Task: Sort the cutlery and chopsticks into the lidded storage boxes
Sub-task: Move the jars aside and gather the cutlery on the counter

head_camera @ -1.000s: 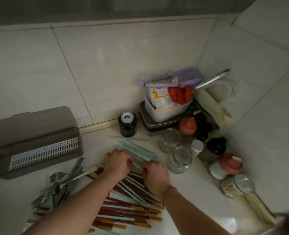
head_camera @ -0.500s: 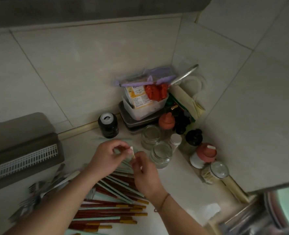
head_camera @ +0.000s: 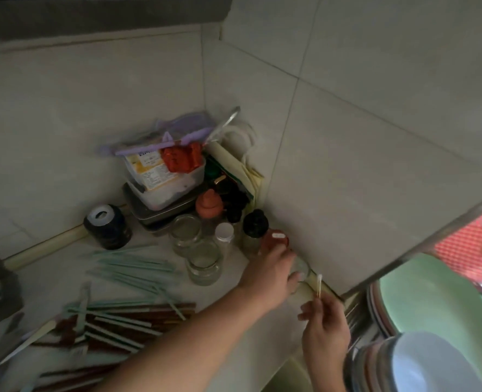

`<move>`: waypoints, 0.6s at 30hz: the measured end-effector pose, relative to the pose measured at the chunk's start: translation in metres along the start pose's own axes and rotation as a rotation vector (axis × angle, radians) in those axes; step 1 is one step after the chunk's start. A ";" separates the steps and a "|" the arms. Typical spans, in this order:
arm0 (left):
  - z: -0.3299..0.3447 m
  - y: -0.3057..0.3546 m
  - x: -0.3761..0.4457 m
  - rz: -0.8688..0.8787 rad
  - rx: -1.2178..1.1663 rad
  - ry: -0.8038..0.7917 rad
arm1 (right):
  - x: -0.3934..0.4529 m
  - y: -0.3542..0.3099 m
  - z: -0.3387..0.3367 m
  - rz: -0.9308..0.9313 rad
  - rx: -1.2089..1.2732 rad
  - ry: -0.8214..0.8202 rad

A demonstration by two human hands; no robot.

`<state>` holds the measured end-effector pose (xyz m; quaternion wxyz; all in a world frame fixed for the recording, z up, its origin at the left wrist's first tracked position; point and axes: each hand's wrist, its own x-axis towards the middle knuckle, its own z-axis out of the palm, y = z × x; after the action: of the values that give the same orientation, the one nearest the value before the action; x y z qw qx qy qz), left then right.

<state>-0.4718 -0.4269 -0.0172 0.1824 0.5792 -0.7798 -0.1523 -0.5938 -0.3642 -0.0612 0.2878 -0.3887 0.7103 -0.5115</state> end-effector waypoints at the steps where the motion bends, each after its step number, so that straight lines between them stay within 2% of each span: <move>1: 0.003 0.002 0.003 0.006 0.035 -0.009 | 0.002 0.001 0.000 -0.009 -0.021 -0.011; 4: 0.008 0.007 0.008 0.019 0.099 0.006 | 0.009 0.004 0.003 -0.029 -0.077 -0.027; 8: 0.008 0.013 0.014 0.023 0.113 0.032 | 0.012 0.006 0.012 0.019 -0.025 -0.018; 14: 0.003 0.018 0.025 0.054 0.173 -0.118 | 0.013 0.016 0.015 0.025 -0.020 -0.013; 18: 0.002 0.024 0.024 0.120 0.425 -0.182 | 0.014 0.015 0.015 -0.002 -0.035 -0.014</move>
<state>-0.4990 -0.4427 -0.0056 -0.0058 0.5409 -0.8407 -0.0253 -0.5930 -0.3806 -0.0802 0.2857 -0.3979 0.7166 -0.4965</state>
